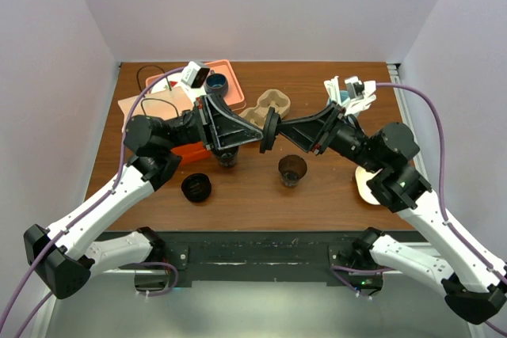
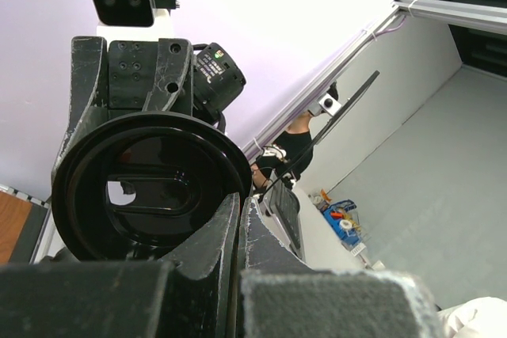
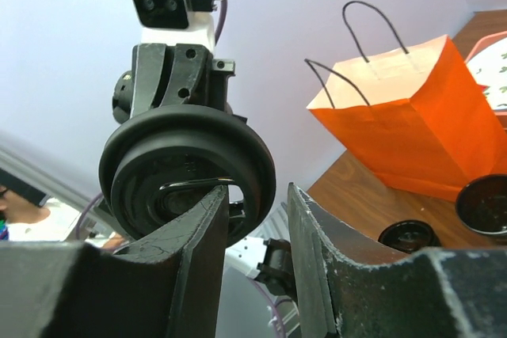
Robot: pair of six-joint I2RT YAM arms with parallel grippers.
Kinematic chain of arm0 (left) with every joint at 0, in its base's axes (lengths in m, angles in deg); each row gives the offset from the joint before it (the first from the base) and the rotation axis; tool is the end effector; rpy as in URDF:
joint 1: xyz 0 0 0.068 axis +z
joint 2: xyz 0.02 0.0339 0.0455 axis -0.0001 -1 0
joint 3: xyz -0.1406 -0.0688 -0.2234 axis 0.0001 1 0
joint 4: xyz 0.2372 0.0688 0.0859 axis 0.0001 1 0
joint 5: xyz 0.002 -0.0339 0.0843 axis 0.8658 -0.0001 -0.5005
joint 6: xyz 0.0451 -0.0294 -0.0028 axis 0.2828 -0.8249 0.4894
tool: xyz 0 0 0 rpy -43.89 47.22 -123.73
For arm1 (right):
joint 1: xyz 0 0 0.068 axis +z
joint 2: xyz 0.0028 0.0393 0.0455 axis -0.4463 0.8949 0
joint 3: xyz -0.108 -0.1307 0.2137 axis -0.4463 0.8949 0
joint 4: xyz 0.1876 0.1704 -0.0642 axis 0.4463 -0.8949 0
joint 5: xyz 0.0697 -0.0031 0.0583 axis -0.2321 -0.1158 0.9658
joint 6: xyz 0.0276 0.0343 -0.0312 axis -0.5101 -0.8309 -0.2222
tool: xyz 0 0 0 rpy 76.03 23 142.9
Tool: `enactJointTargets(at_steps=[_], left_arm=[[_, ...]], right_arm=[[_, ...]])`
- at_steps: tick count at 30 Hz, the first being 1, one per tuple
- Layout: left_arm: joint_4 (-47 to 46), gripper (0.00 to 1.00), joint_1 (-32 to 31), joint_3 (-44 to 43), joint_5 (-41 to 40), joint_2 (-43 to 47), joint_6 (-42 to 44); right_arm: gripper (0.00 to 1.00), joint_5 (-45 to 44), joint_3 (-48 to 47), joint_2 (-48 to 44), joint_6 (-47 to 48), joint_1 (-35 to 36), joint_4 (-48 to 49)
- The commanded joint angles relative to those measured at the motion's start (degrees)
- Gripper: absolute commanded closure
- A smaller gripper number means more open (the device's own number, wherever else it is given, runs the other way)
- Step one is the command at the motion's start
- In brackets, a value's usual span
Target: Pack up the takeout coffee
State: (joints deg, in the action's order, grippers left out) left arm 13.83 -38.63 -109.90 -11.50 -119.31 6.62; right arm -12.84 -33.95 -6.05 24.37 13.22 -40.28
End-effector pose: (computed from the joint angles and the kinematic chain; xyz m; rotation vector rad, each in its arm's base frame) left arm 0.1578 -0.1579 0.4510 0.4374 1.3703 -2.1574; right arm 0.1281 0.1210 0.4447 -0.1739 1.4875 1.5075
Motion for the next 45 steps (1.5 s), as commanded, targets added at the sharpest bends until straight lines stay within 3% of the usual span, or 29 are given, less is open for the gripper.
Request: enactJointTargets(at_steps=[1,6,10,12,13,16,21,23,27,30,34,45], left_arm=[[-3.34,1.0,0.14,-0.03,-0.74,1.02,-0.7],[-3.78,1.0,0.14,0.23,-0.83,1.11,-1.06],[-3.69,1.0,0.14,0.58,-0.74,1.02,-0.88],[-1.6,0.78,0.22,0.76,-1.53,1.64,0.34],[0.24,0.54,0.14,0.67,-2.67,2.08,1.31],[10.08,0.21,0.22,-0.73,-5.39,3.4,7.02],[29.58,0.09,0.22,-5.38,-12.07,4.01,18.08],[42.75,0.0,0.22,-7.58,-19.88,3.84,24.22],[55.44,0.0,0.22,-15.47,-27.98,0.95,33.29],[63.61,0.0,0.14,-21.28,-30.0,-4.67,42.17],[68.2,0.02,0.22,-22.63,-31.86,-12.49,48.77],[57.22,0.13,0.22,-12.35,-26.94,-19.71,51.42]], right_arm=[[0.64,2.79,-0.79,0.59,-1.0,-0.09,5.08],[0.73,3.75,0.0,0.51,-1.0,0.0,5.87],[1.0,3.76,0.18,0.33,-0.91,-0.09,5.26],[1.0,2.09,-0.35,-0.11,-0.39,0.0,3.25],[1.0,-0.35,-1.04,-0.8,-0.12,0.0,0.8],[1.0,-4.84,-3.15,-2.3,1.55,0.0,-5.61],[1.0,-15.4,-14.72,-2.4,9.09,-0.09,-26.76],[1.0,-18.9,-18.87,-0.56,13.05,-0.17,-33.82],[1.0,-25.67,-31.78,9.26,19.02,-0.09,-55.5],[1.0,-29.28,-34.97,14.82,23.95,-0.09,-65.46],[1.0,-31.05,-34.28,22.37,27.21,-0.17,-70.5],[1.0,-30.97,-27.69,32.58,25.37,-0.88,-69.72]])
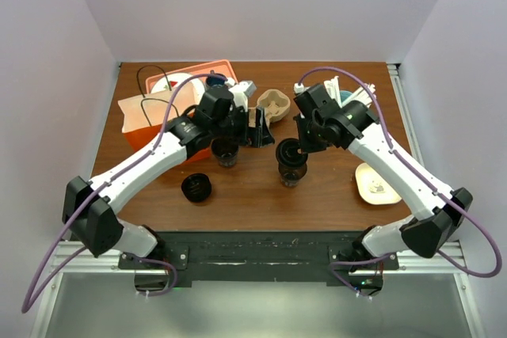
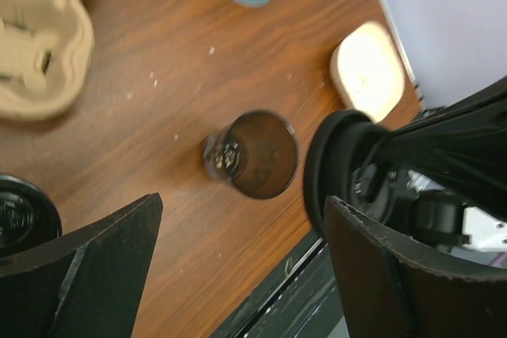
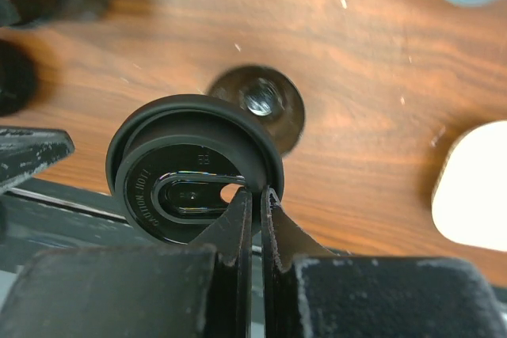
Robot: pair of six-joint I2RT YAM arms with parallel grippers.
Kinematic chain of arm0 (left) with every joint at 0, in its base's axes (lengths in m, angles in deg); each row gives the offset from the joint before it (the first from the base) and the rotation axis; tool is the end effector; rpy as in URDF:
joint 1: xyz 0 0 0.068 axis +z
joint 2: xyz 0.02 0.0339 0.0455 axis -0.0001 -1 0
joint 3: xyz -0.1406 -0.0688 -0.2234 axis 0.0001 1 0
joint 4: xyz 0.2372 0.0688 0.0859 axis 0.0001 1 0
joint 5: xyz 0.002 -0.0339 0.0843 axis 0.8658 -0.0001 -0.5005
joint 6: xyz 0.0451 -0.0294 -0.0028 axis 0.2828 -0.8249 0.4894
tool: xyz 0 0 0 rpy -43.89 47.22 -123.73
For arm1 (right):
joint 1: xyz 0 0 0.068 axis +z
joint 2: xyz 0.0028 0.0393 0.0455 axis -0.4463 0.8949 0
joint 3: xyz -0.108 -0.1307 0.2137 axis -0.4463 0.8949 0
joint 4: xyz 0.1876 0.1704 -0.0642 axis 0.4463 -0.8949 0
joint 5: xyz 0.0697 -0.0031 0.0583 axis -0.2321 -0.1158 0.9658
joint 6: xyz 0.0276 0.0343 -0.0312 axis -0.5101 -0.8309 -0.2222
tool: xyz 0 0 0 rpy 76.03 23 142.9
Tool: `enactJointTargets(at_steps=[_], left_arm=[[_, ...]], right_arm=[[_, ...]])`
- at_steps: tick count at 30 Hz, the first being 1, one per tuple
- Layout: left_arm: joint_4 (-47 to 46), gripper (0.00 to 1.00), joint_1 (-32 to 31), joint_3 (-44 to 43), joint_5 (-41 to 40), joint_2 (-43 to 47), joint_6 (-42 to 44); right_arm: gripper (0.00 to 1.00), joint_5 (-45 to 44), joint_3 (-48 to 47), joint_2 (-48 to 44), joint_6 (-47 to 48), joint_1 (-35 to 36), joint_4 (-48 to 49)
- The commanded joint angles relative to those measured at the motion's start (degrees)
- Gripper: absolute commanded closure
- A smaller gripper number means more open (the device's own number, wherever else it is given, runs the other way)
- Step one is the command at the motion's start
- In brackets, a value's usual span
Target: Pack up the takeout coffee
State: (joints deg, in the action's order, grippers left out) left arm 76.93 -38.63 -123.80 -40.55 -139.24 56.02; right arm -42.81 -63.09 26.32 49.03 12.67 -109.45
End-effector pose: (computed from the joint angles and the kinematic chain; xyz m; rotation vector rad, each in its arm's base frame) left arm 0.2471 -0.2093 0.3361 0.3039 2.2639 -0.9666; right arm 0.2123 0.1637 0.3763 -0.2342 2.5430 0.1724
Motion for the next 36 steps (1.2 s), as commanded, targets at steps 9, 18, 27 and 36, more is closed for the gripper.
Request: enactJointTargets(at_steps=[9,18,27,36], left_arm=[[-12.38,0.21,0.22,5.69,9.92,-5.31,-1.23],[-11.25,0.31,0.22,4.55,12.13,-10.32,1.49],[-11.42,0.36,0.22,4.81,13.09,-13.22,2.72],[-11.25,0.4,0.22,4.38,13.98,-15.42,3.77]], right_arm=[[1.0,-2.66,10.15,0.74,0.71,-0.42,6.75],[1.0,-5.04,15.51,0.83,-0.34,-0.33,14.93],[1.0,-6.27,15.96,4.34,-0.52,-0.42,15.2],[1.0,-6.88,14.29,6.28,-1.48,-0.42,12.73]])
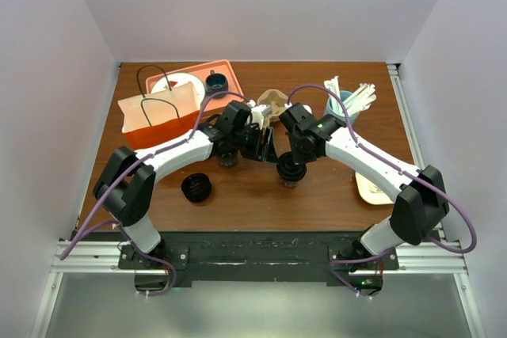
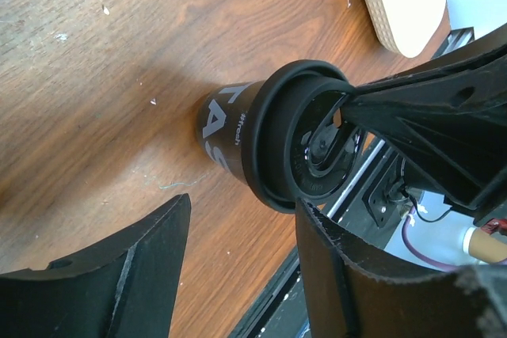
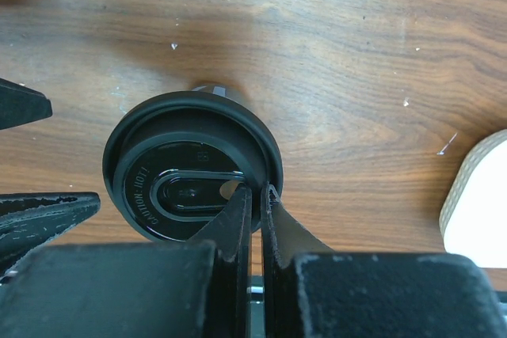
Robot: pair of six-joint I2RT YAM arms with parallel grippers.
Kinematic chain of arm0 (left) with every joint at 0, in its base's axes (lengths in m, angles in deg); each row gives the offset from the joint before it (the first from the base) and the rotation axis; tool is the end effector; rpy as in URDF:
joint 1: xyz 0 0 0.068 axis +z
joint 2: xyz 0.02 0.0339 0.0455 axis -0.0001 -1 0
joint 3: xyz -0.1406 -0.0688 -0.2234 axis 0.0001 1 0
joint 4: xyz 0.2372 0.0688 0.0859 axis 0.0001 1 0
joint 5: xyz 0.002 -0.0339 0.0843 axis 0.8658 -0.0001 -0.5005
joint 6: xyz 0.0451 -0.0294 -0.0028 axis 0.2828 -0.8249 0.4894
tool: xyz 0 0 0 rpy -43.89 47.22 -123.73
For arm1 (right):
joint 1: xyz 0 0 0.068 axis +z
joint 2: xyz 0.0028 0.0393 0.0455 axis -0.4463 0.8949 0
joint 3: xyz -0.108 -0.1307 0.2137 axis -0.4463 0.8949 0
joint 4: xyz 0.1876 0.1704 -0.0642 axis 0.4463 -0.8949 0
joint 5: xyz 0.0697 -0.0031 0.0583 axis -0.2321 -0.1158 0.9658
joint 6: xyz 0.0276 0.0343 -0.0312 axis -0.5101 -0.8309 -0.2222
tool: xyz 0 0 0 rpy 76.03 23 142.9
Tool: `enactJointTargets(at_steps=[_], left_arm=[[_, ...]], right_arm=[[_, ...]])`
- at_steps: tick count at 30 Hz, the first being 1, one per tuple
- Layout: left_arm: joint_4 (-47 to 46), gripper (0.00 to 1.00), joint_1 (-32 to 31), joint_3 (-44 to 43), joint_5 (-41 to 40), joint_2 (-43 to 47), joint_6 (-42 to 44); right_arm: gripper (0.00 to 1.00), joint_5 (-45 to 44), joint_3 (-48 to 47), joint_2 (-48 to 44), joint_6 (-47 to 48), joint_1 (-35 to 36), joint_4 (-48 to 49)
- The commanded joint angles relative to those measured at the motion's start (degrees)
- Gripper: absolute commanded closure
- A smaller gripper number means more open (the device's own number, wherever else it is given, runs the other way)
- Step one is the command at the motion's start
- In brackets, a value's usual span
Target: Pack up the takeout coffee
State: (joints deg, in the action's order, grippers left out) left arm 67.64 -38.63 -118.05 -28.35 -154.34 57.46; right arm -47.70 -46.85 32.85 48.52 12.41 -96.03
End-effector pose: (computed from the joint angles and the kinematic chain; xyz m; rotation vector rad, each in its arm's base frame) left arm 0.2774 -0.2425 0.2312 0.4426 2.4866 -1.1053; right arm 0.2400 0.1807 0.2742 -0.2256 2.6417 -0.0391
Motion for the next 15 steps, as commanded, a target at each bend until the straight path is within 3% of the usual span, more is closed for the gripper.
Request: enactJointTargets(at_steps=[1,15], left_arm=[[-1.87,0.4,0.22,-1.37,1.87,-0.41,2.33],[-1.87,0.41,0.22,-1.72,2.92,-1.82,2.69]], right_arm=[[1.0,-2.08,-1.95,-0.34,-0.98,-0.24,-0.68],[0.95,0.38,-1.78,-1.75,-2.21,-0.24,-0.86]])
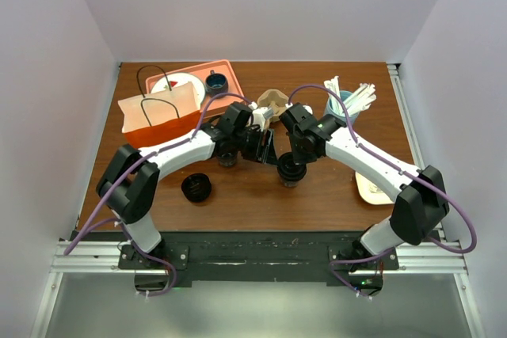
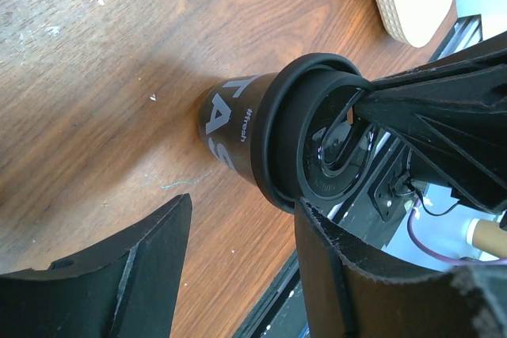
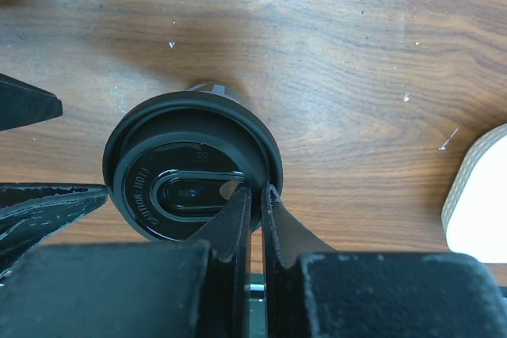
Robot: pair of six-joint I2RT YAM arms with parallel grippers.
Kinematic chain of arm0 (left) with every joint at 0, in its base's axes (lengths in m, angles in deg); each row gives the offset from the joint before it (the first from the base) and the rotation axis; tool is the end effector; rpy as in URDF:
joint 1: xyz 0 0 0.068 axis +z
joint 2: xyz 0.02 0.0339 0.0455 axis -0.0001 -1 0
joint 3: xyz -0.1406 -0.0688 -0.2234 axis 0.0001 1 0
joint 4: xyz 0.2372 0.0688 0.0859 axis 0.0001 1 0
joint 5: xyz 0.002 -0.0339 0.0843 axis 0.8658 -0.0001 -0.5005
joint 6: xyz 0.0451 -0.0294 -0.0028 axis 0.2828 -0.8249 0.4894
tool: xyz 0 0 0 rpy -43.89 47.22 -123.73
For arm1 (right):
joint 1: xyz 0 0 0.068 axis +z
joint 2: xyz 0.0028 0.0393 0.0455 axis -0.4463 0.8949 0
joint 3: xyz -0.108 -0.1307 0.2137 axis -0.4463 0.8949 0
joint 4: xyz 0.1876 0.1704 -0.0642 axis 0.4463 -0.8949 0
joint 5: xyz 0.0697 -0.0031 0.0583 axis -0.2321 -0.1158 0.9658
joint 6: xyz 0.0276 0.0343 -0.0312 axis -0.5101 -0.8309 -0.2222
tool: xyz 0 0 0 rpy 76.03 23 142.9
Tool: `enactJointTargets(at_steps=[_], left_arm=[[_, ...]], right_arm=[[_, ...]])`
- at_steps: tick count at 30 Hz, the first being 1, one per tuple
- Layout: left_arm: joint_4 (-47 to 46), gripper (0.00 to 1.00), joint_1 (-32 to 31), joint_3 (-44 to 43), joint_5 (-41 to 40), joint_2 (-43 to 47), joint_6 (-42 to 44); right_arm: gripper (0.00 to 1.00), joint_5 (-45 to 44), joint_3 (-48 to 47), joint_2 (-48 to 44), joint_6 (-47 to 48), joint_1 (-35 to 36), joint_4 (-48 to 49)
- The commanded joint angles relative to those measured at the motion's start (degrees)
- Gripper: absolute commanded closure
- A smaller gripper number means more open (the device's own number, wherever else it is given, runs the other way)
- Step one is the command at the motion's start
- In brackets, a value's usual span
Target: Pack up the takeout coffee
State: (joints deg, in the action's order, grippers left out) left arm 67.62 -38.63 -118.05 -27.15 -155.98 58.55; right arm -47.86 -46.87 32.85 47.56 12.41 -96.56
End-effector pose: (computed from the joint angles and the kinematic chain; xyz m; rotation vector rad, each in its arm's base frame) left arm 0.2793 -0.2449 0.2215 0.4725 2.5088 -1.1119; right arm 0.2394 0.1800 0.2740 -0.2050 2.6490 -0.0435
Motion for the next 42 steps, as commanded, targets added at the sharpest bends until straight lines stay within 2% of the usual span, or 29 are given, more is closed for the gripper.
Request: enactJointTargets(at_steps=[1,13,21,32,35,42], left_arm=[[-1.85,0.41,0.22,-1.81,1.72,-0.18,1.59],[-1.5,0.41,0.14,-2.51,2.51,-0.27,1.51],[-1.67,0.41,0.14,-2.08,2.6,-0.71,1.59],[-2.99,0.41,-0.04,-1.55,3.39,-1.85,1.42],[-2.91,0.41,-0.04,-1.55,3.04,-1.76,1.5],[-2.11,0.41,-0.04,-2.07,2.69,-1.15,1.68]], right_arm=[[0.95,0.62,-1.84,-1.75,-1.34,-0.24,-0.51],[0.96,0.54,-3.51,-3.07,-2.48,-0.24,-3.85],[0.96,-0.34,-1.67,-3.68,-2.57,-0.16,-2.53],[0.9,-1.31,-1.14,-2.63,-2.48,-0.16,-2.01],[0.84,-1.66,-0.97,-2.54,-2.48,-0.24,-1.92],[0.86,-1.31,-0.35,-2.45,-2.22,-0.16,-0.77]])
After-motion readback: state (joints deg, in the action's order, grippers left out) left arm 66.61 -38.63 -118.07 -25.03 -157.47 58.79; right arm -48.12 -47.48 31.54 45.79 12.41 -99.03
